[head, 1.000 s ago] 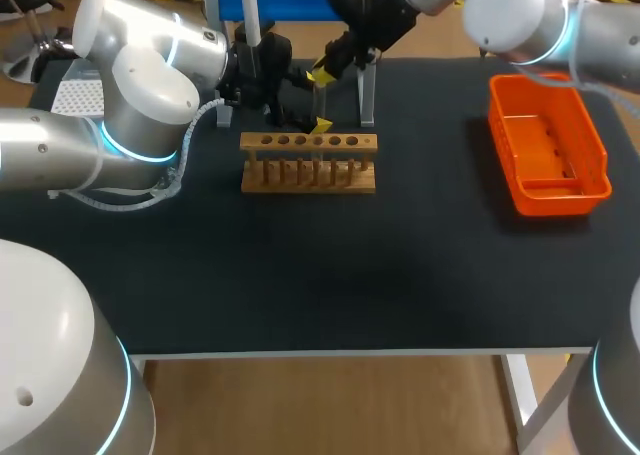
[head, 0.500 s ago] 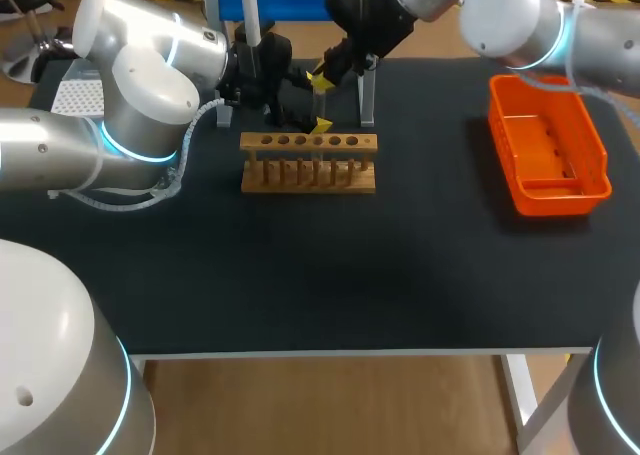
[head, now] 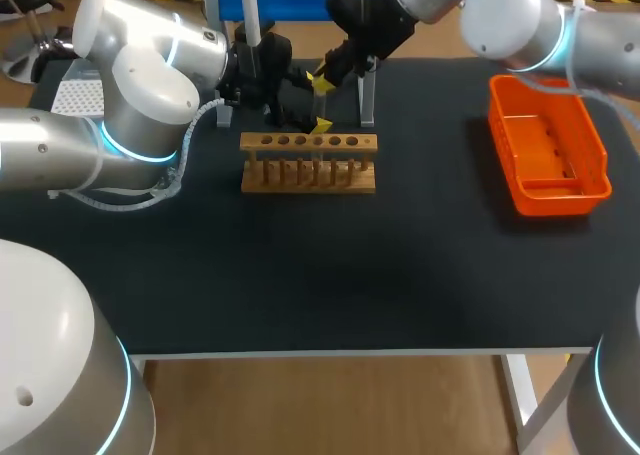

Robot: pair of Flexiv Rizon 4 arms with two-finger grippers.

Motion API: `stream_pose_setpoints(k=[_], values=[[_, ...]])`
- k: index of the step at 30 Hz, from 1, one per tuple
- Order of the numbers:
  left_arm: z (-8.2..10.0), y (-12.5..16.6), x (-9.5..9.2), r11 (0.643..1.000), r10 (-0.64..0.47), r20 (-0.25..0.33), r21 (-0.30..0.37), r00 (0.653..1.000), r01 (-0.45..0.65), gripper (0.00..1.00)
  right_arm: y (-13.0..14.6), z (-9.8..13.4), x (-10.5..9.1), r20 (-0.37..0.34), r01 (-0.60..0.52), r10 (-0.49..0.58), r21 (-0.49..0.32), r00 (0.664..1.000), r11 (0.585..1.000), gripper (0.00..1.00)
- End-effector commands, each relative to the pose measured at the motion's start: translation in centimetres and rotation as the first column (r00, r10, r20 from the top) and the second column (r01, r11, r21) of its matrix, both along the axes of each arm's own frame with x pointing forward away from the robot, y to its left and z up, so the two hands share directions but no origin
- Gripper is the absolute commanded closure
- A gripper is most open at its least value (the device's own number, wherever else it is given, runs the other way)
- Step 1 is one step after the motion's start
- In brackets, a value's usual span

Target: Invert the test tube, pick up the pipette, mount the tip to pipette, aspirate from beaker and dispense into the tube, eject the tip, return the pipette, and cap with the stopper.

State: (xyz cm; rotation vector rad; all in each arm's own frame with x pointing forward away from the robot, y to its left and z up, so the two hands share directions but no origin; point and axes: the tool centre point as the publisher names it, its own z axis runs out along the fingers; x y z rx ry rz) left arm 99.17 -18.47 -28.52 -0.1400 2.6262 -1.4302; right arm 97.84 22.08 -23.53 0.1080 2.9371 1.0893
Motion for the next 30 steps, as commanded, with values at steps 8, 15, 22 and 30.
stream_pose_setpoints(k=[8,15,22,30], values=[[0.0,-0.1,0.0,1.000,0.002,0.000,0.002,1.000,-0.002,0.00,-1.1,-0.5,-0.3,-0.002,0.000,0.000,0.020,1.000,1.000,0.17],[0.0,-0.1,0.0,1.000,0.002,0.000,0.002,1.000,-0.002,0.00,-2.6,0.9,-0.3,0.018,0.004,-0.006,0.103,1.000,0.995,0.00],[0.0,-0.1,0.0,1.000,0.002,0.000,0.002,1.000,-0.002,0.00,-4.6,3.0,-0.9,0.021,-0.031,0.026,0.270,0.999,0.962,0.00],[0.0,-0.1,0.0,1.000,0.002,0.000,0.002,1.000,-0.002,0.00,-5.0,4.2,-2.1,0.045,-0.161,0.158,0.453,0.986,0.877,0.00]])
